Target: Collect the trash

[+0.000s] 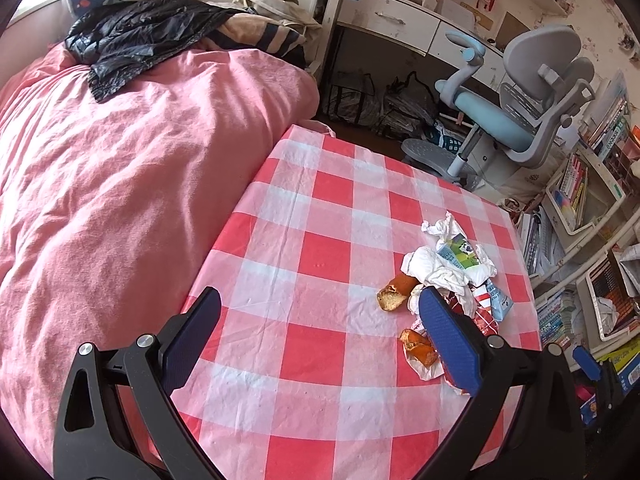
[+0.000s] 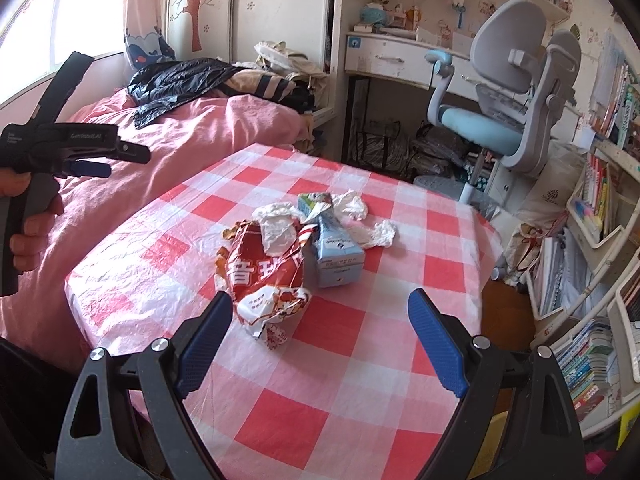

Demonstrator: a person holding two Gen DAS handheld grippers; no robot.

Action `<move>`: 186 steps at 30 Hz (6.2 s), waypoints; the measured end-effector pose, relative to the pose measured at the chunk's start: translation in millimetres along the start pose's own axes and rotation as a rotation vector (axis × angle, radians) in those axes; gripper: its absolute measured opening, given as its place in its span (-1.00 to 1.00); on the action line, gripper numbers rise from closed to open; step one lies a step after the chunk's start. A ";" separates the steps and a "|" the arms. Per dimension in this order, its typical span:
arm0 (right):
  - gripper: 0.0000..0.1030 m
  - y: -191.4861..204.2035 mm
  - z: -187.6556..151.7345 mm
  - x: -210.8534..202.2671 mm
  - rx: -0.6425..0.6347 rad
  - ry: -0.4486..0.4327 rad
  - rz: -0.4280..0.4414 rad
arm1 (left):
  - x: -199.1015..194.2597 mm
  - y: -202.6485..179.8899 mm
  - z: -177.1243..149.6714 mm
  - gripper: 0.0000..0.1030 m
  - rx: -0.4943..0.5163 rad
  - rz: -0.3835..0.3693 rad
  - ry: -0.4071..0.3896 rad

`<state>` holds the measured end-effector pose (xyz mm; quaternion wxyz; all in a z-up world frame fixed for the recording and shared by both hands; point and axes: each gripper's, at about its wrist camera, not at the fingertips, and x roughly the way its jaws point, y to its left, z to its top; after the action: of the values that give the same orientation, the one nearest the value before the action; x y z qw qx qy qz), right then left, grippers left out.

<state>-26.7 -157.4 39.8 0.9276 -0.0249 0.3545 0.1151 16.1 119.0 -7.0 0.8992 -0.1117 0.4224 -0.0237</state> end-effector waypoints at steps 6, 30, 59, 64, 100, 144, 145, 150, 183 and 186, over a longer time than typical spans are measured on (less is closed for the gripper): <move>0.66 -5.3 -1.5 14.9 0.083 0.062 0.130 | 43.4 -29.8 3.7 0.86 0.058 -0.049 0.081; -0.36 -12.8 0.4 98.5 0.236 0.281 0.322 | 160.9 -109.1 31.7 0.05 0.243 -0.143 0.220; -0.56 -28.1 5.1 -15.6 0.147 -0.049 0.211 | -1.1 -29.3 8.5 -0.88 0.086 -0.256 -0.001; -0.56 -49.6 5.3 -45.0 0.256 -0.169 0.291 | -15.4 -42.0 -7.2 -0.88 0.108 -0.288 -0.009; -0.57 -232.7 -145.6 -95.4 0.619 -0.178 -0.022 | 11.9 -319.9 -104.5 -0.88 0.482 -0.631 0.164; 0.66 -63.3 -7.6 -33.7 0.300 -0.107 0.082 | -5.1 -104.2 -11.1 0.85 0.163 -0.012 -0.123; 0.66 -62.2 -6.8 -30.6 0.289 -0.100 0.067 | -5.8 -99.8 -13.3 0.85 0.172 -0.006 -0.124; 0.66 -51.2 -7.5 -22.6 0.259 -0.066 0.027 | -8.3 -93.3 -13.4 0.86 0.217 -0.004 -0.113; 0.66 -18.2 0.4 -7.1 0.106 -0.025 -0.038 | -10.5 -89.1 -11.5 0.86 0.230 -0.010 -0.086; 0.66 -18.2 0.0 -7.1 0.106 -0.026 -0.038 | -10.4 -89.2 -11.4 0.86 0.231 -0.009 -0.086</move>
<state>-27.6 -176.5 43.9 0.9341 0.0191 0.3476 0.0789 5.3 31.4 13.5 0.9233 -0.0100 0.3773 -0.0713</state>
